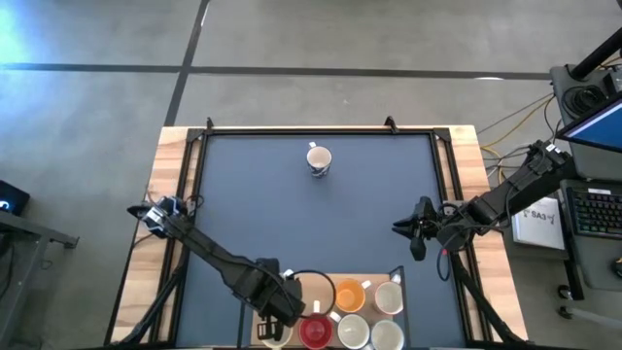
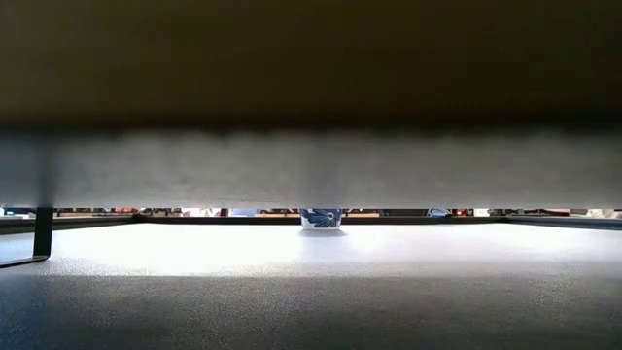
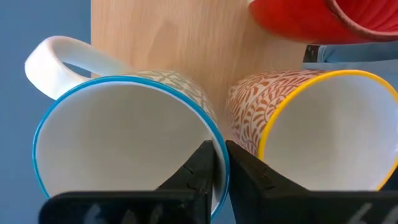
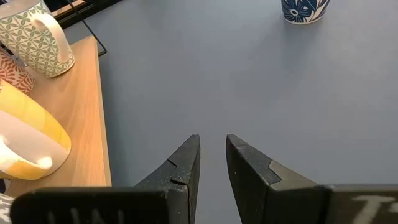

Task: Place coffee mugs
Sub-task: Put the green patterned mug on the shelf

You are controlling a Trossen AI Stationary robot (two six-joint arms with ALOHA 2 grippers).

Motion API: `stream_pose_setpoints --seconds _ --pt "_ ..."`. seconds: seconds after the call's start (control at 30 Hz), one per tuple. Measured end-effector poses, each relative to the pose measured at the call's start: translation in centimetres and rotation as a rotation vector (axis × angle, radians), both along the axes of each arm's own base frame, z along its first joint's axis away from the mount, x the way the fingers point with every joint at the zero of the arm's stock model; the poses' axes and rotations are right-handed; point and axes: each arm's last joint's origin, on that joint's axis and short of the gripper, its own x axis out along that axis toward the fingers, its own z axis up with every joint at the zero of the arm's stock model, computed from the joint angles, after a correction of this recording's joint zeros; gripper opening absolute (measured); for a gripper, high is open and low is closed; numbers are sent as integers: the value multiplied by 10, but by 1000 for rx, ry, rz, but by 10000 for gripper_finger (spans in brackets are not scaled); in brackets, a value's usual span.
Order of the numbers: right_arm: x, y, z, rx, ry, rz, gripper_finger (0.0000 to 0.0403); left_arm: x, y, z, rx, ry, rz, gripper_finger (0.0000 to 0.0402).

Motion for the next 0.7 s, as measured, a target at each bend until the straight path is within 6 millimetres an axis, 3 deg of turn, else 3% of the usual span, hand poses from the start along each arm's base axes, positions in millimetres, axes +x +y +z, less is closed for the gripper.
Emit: stream_pose_setpoints --seconds 0.7 --pt "0 0 0 0 0 0 68 0 0 8 -30 -19 10 78"
